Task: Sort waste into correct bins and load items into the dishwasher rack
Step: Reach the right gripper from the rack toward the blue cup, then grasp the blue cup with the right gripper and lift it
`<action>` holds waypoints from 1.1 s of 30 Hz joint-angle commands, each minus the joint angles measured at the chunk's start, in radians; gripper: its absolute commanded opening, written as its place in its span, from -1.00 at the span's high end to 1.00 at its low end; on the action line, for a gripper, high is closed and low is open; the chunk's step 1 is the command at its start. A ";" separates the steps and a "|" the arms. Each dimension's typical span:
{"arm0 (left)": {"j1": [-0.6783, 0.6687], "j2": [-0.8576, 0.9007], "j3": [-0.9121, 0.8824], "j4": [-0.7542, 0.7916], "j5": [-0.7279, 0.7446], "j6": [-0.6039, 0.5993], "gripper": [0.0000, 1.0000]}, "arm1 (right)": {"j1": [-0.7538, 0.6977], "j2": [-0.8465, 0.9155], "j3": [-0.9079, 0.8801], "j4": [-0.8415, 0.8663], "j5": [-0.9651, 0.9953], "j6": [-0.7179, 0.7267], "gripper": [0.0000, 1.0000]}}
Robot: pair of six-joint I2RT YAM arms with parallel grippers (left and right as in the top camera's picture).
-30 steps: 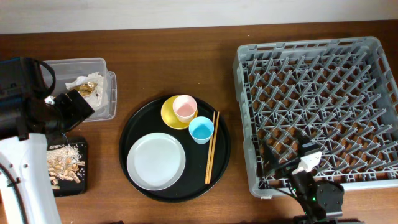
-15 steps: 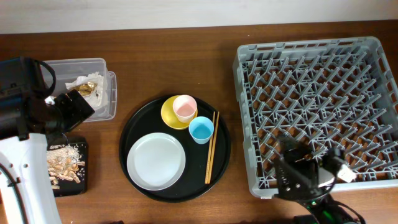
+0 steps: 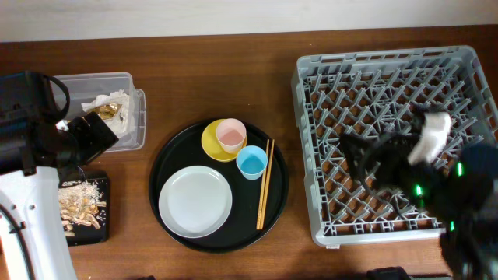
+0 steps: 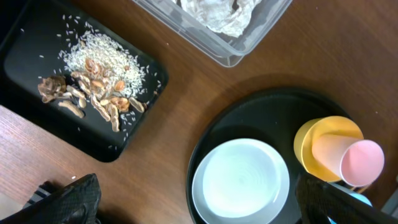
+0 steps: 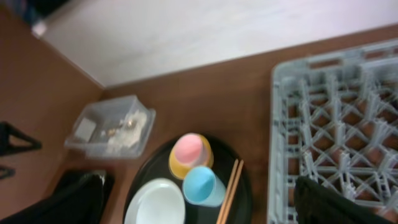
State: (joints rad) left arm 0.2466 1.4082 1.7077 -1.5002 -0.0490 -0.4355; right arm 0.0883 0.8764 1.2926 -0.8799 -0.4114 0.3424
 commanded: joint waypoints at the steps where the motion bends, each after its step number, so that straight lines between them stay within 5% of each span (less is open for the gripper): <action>1: 0.005 -0.002 0.010 0.002 0.003 -0.005 -0.99 | 0.142 0.208 0.243 -0.090 -0.027 -0.177 -0.96; 7: 0.005 -0.002 0.010 0.003 0.003 -0.005 -0.99 | 0.434 0.598 0.493 -0.350 0.146 -0.219 -0.97; 14: 0.005 -0.002 0.010 0.002 0.003 -0.005 -0.99 | 0.591 0.951 0.511 -0.323 0.111 -0.219 -0.97; 19: 0.005 -0.002 0.010 0.002 0.003 -0.005 -0.99 | 0.607 1.081 0.510 -0.336 0.109 -0.203 -0.96; 23: 0.005 -0.002 0.010 0.002 0.003 -0.005 -0.99 | 0.612 1.141 0.510 -0.339 0.174 -0.203 -0.43; 33: 0.005 -0.002 0.010 0.002 0.003 -0.005 -0.99 | 0.745 1.195 0.460 -0.262 0.492 -0.165 -0.33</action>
State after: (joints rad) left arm 0.2466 1.4082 1.7077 -1.4998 -0.0490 -0.4358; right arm 0.7784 2.0480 1.7790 -1.1717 -0.0498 0.1383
